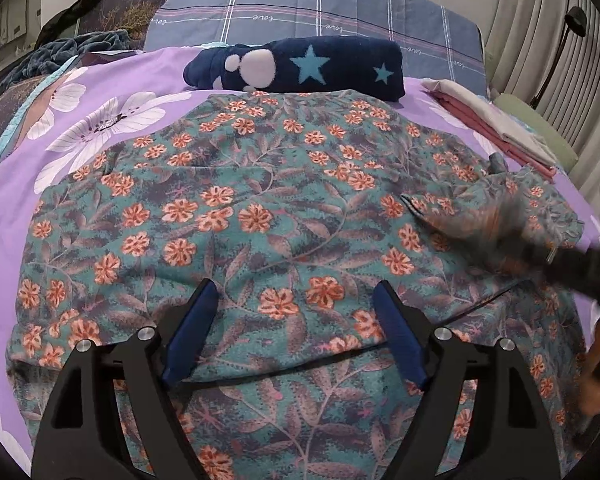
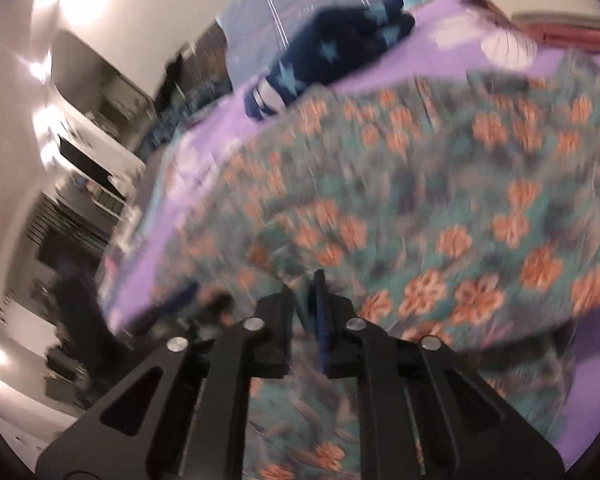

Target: Fold small clothes

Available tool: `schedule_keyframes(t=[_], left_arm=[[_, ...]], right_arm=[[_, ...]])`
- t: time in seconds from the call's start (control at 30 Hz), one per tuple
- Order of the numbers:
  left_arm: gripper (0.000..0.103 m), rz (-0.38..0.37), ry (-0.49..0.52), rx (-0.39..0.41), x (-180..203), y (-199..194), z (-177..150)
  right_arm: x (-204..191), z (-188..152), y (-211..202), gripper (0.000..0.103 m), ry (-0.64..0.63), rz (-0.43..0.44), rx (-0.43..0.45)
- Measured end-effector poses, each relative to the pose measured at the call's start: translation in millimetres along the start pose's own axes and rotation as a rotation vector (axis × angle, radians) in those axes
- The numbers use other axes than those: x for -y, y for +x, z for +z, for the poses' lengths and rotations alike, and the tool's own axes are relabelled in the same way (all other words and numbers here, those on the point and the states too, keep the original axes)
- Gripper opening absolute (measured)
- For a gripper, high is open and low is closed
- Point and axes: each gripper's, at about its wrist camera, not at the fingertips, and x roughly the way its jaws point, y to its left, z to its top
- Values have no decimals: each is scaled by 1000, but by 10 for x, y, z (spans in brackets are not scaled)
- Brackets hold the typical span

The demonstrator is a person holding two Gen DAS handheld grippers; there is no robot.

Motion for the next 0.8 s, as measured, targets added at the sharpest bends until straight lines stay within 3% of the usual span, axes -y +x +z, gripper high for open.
schedule_keyframes(t=[0.1, 0.2, 0.3, 0.33, 0.5, 0.57, 0.6, 0.63, 0.7, 0.8], left_arm=[[84, -28, -17, 4, -30, -20, 6], [84, -73, -112, 10, -72, -104, 49], [84, -377, -244, -24, -24, -160, 154], [84, -406, -247, -36, 13, -151, 180], [84, -449, -255, -160, 339, 247, 343], [80, -448, -275, -161, 396, 342, 415], [61, -460, -280, -163, 418, 371, 449], [29, -503, -288, -186, 466, 438, 497], [3, -537, -296, -249, 550, 571, 533], [2, -467, -213, -233, 740, 555, 609]], right_arm=[[-28, -119, -12, 15, -31, -15, 1], [-40, -144, -6, 16, -63, -31, 1], [-7, -306, -43, 16, -89, -50, 12], [-14, -343, -39, 16, -97, -56, 17], [-18, -357, -58, 17, -98, -56, 22], [-24, -359, -69, 17, -97, -59, 23], [-33, -369, -82, 18, -101, -62, 24], [-43, -376, -92, 18, -105, -65, 25], [-64, -397, -123, 20, -113, -67, 26], [-75, -434, -202, 22, -117, -73, 37]])
